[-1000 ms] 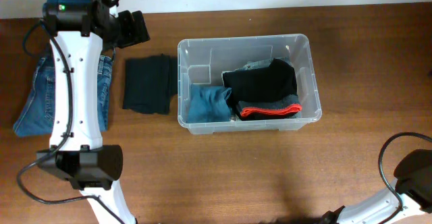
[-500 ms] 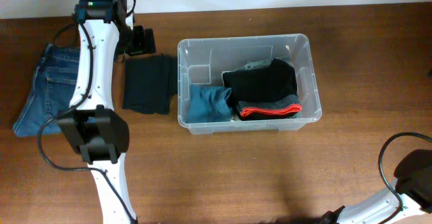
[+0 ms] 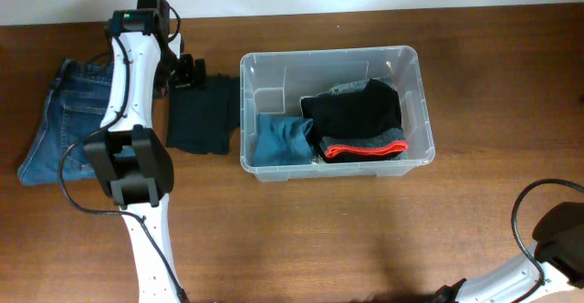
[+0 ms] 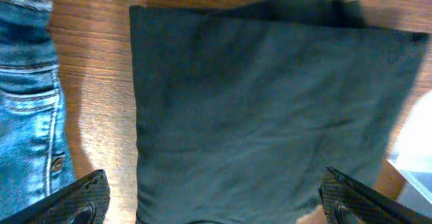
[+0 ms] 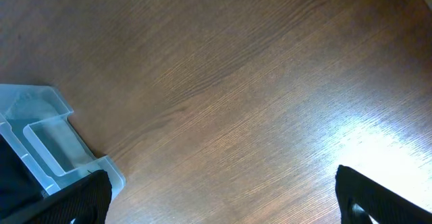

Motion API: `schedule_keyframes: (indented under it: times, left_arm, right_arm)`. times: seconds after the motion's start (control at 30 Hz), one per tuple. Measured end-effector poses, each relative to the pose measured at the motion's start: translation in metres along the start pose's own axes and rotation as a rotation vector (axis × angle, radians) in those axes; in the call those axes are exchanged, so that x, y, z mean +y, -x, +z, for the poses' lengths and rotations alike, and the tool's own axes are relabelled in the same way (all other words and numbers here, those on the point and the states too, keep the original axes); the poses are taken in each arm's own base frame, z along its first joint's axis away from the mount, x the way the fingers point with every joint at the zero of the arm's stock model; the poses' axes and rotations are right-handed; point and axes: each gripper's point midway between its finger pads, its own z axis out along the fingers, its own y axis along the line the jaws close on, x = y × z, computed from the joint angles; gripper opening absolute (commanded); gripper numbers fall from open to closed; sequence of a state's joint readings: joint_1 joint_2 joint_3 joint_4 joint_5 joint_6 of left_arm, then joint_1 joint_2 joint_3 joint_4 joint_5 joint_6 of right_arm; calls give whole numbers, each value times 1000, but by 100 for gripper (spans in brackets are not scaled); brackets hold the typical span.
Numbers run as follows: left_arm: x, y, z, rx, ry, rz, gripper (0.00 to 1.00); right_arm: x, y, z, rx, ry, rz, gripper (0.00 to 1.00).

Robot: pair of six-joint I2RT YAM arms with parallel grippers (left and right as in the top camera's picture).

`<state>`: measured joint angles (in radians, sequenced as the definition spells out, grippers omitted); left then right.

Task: Pack container
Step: 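Lower the left gripper onto the folded black cloth and grasp it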

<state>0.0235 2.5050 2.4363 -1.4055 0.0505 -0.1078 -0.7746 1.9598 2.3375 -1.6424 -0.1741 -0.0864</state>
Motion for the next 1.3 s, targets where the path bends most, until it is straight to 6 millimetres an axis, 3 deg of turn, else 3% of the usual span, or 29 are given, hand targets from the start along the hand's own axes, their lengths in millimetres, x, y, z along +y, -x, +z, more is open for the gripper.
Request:
schedule_keyframes:
  times: [0.43, 0.6, 0.8, 0.93, 1.1, 1.23, 1.3]
  left_arm:
    - [4, -12, 50, 104, 7, -5, 99]
    - [6, -14, 60, 125, -3, -12, 98]
    - [3, -15, 60, 129, -17, -7, 68]
    - [4, -16, 60, 133, -16, -2, 61]
    - [3, -18, 60, 141, -18, -6, 37]
    - [2, -19, 60, 145, -26, -4, 31]
    - [2, -20, 60, 148, -26, -4, 24]
  right_arm:
    - [0, 0, 0, 0, 0, 1, 98]
    - [0, 0, 0, 0, 0, 0, 98]
    - [0, 0, 0, 0, 0, 0, 98]
    - [0, 0, 0, 0, 0, 0, 98]
    - [0, 0, 0, 0, 0, 0, 98]
    - [0, 0, 0, 0, 0, 0, 98]
    - [0, 0, 0, 0, 0, 0, 98]
